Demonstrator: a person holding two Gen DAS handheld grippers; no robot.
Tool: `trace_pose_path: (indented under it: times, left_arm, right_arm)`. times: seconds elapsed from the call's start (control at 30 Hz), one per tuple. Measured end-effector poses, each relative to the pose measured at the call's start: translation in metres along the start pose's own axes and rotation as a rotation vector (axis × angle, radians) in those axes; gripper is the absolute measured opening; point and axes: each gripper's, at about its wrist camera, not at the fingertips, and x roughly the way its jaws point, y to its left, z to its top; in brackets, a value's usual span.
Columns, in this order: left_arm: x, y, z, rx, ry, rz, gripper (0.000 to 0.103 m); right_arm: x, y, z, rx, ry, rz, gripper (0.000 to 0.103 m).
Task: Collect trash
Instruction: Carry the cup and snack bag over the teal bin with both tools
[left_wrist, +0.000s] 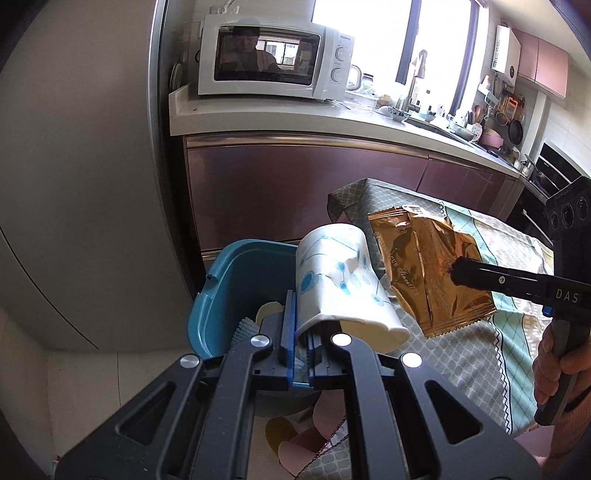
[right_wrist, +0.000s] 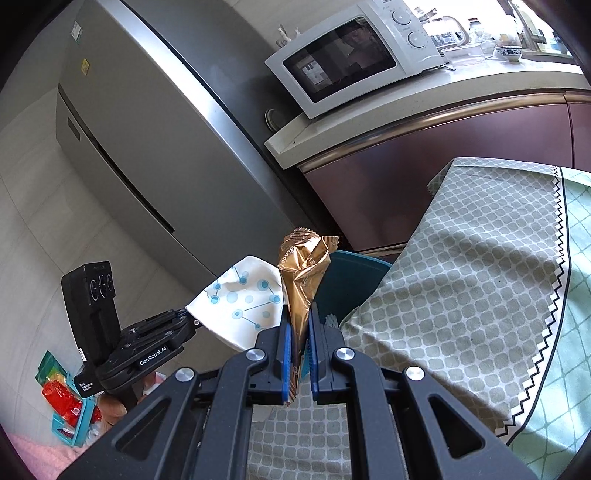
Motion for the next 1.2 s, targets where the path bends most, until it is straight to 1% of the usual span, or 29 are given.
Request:
trace_pose_path:
  times: [0.47, 1.2]
  left_arm:
    - [0.011, 0.005, 0.002, -0.016, 0.015, 0.027, 0.005]
    - [0.031, 0.009, 0.002, -0.034, 0.049, 0.045, 0.005]
  right_arm:
    - [0.024, 0.008, 0.007, -0.008, 0.028, -0.016, 0.007]
    - [0.053, 0.013, 0.007, -0.008, 0.068, -0.052, 0.007]
